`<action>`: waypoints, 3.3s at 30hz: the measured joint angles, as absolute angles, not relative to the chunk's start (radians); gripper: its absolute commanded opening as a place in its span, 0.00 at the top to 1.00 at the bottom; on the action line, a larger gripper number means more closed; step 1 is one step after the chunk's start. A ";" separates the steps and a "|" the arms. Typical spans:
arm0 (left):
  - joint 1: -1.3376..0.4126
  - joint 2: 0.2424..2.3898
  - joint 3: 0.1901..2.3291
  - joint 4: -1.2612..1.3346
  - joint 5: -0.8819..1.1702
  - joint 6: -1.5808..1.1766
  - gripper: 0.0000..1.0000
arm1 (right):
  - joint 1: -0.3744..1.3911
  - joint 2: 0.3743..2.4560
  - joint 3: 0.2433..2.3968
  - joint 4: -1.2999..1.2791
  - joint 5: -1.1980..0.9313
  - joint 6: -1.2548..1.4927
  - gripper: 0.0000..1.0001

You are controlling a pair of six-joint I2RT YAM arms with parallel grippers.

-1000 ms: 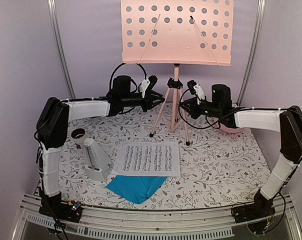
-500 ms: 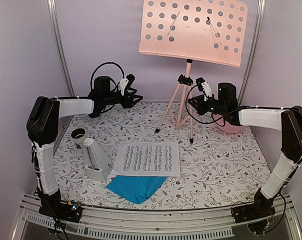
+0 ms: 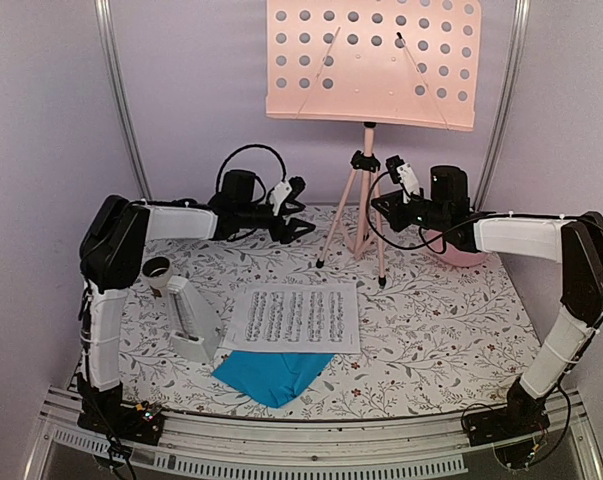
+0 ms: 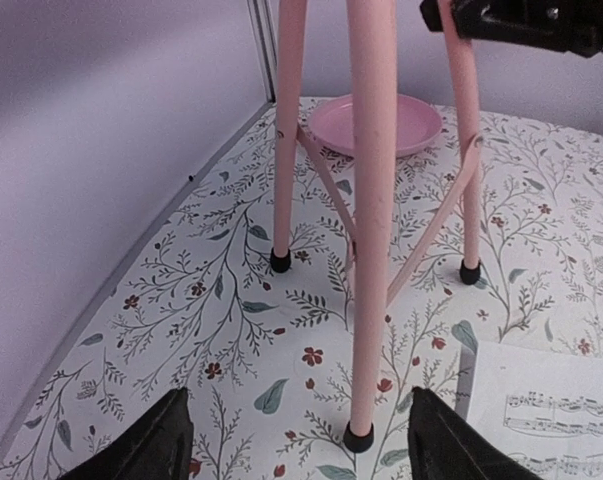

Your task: Set up the instrument practice props

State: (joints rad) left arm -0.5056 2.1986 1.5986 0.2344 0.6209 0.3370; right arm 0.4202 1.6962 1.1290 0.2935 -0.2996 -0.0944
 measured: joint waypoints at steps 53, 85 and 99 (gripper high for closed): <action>-0.595 2.422 1.822 0.148 0.642 0.369 1.00 | 0.379 1.823 0.997 0.262 -0.464 -0.043 0.45; -0.570 2.236 1.553 0.188 0.607 0.292 1.00 | 0.401 1.757 0.873 0.332 -0.450 -0.101 1.00; -0.553 2.131 1.387 0.267 0.601 0.305 1.00 | 0.419 1.629 0.736 0.315 -0.439 -0.051 1.00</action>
